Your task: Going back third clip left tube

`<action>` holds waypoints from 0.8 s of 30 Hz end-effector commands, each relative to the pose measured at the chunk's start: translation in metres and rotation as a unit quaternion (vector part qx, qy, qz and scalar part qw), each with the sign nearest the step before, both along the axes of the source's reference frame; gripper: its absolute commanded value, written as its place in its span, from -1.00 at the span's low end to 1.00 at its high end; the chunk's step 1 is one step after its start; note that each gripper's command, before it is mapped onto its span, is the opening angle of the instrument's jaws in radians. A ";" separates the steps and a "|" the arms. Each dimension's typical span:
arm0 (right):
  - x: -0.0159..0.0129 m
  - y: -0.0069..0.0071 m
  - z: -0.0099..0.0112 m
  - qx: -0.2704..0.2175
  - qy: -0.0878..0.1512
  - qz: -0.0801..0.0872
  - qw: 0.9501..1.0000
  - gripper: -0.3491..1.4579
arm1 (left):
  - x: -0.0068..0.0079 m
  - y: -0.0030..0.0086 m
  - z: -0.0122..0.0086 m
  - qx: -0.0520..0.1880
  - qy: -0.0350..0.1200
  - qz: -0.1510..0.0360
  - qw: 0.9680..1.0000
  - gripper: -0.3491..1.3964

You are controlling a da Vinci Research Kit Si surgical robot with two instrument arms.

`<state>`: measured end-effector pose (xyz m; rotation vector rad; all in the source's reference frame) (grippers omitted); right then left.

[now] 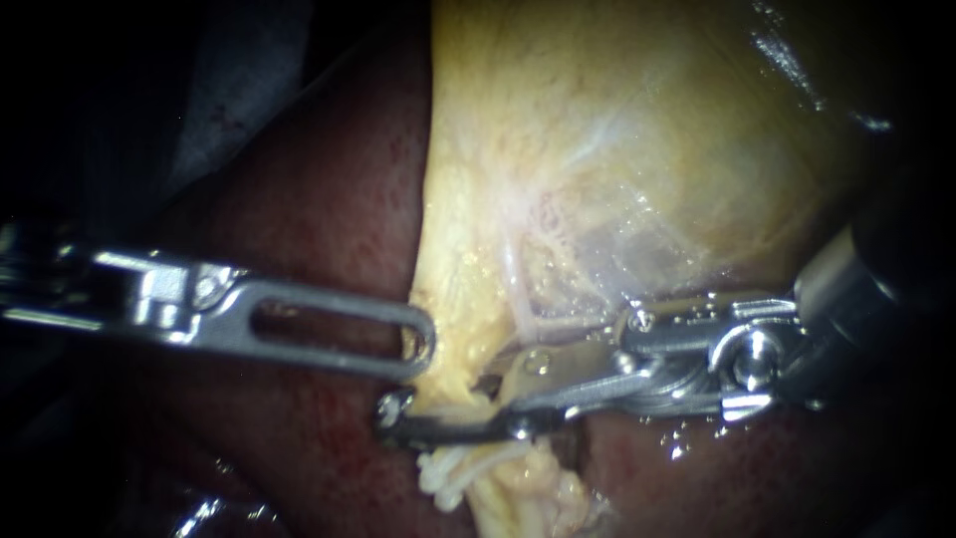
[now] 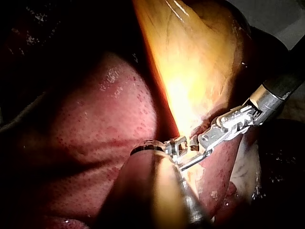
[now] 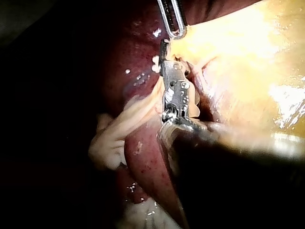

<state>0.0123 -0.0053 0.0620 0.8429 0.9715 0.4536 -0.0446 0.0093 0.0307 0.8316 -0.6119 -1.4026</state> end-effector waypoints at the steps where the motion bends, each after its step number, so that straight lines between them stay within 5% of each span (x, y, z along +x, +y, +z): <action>1: 0.0000 0.0000 0.0000 0.000 0.000 0.000 1.000 -0.72 | 0.0000 0.0000 0.0000 0.000 0.000 0.000 1.000 -1.00; 9: 0.0000 -0.0001 0.0000 0.002 -0.001 0.001 1.000 -0.71 | 0.0000 0.0000 0.0000 0.000 0.000 0.000 1.000 -1.00; 18: 0.0010 -0.0001 0.0002 0.000 -0.005 0.005 1.000 -0.16 | 0.0000 0.0000 0.0000 -0.003 0.000 0.002 1.000 -1.00; 24: 0.0014 -0.0001 0.0003 -0.015 0.006 0.006 1.000 -0.07 | 0.0000 0.0000 0.0000 -0.002 0.001 0.002 1.000 -1.00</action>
